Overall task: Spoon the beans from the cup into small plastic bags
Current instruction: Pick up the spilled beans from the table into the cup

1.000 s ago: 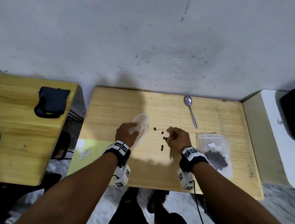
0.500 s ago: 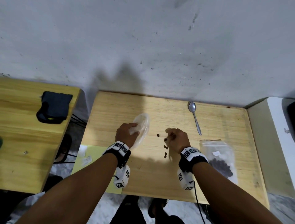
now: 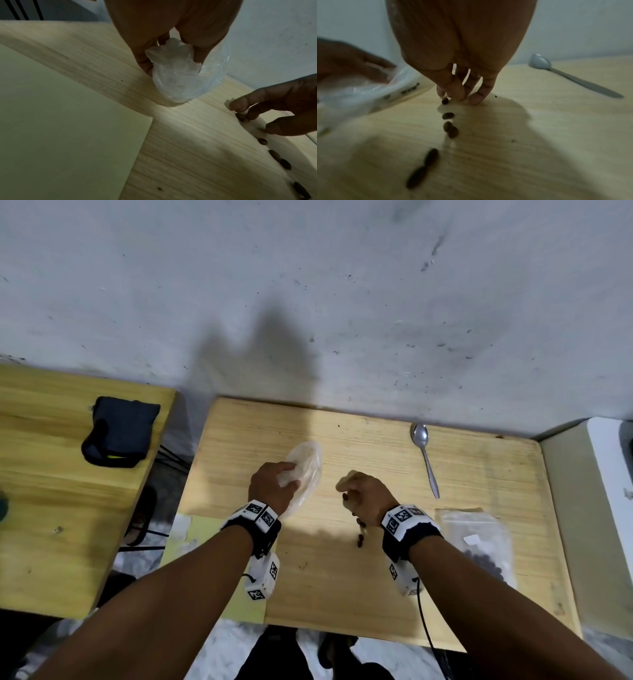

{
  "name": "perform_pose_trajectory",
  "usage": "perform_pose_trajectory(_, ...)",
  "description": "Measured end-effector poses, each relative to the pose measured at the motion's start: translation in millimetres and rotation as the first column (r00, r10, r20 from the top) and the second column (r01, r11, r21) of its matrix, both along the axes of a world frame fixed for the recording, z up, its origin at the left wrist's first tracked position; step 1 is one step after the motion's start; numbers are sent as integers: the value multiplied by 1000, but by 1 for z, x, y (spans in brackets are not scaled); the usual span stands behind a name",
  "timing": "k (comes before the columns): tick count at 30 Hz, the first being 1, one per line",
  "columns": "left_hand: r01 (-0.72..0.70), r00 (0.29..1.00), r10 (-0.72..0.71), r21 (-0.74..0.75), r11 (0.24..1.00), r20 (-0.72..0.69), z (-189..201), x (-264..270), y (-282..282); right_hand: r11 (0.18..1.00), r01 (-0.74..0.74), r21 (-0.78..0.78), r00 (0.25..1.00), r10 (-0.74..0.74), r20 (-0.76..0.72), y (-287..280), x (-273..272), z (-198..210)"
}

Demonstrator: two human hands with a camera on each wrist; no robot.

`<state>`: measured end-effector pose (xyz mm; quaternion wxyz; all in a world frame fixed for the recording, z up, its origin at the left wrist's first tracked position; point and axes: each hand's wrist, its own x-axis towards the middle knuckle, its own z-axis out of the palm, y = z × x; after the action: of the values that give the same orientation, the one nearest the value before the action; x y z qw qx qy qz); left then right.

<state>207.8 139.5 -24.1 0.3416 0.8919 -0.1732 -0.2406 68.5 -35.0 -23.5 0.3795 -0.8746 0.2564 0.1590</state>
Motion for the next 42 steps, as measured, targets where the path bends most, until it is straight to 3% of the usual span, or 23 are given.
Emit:
perform_pose_trajectory(3,2,1000,-2,1,1000,-1,0,-2,1,991,-132,-29,991,131,-36,0,-3,4)
perform_pose_trajectory(10,0,1000,0,9,1000,-11,1,-12,-1,979,-203,-25,973,199,-116,-3,-34,-1)
perform_pose_trajectory(12,7,1000,-7,8,1000,-5,2,-17,-2,981,-191,-33,979,188,-86,-2,-43,-3)
perform_pose_trajectory(15,18,1000,-18,7,1000,6,4,-24,-2,985,-80,153,997,75,36,0,-56,-10)
perform_pose_trajectory(20,18,1000,-18,0,1000,2,6,-36,-1,969,-221,-115,973,210,-94,10,-70,-20)
perform_pose_trajectory(31,1,1000,-1,5,1000,-15,9,-60,3,966,-170,-192,976,192,99,26,-88,-20)
perform_pose_trajectory(37,-25,1000,25,-11,1000,-7,10,-64,10,962,-175,-211,975,199,96,27,-85,-15)
perform_pose_trajectory(42,-39,999,39,10,999,-33,7,-66,12,944,-243,-224,970,244,-24,23,-74,-10)
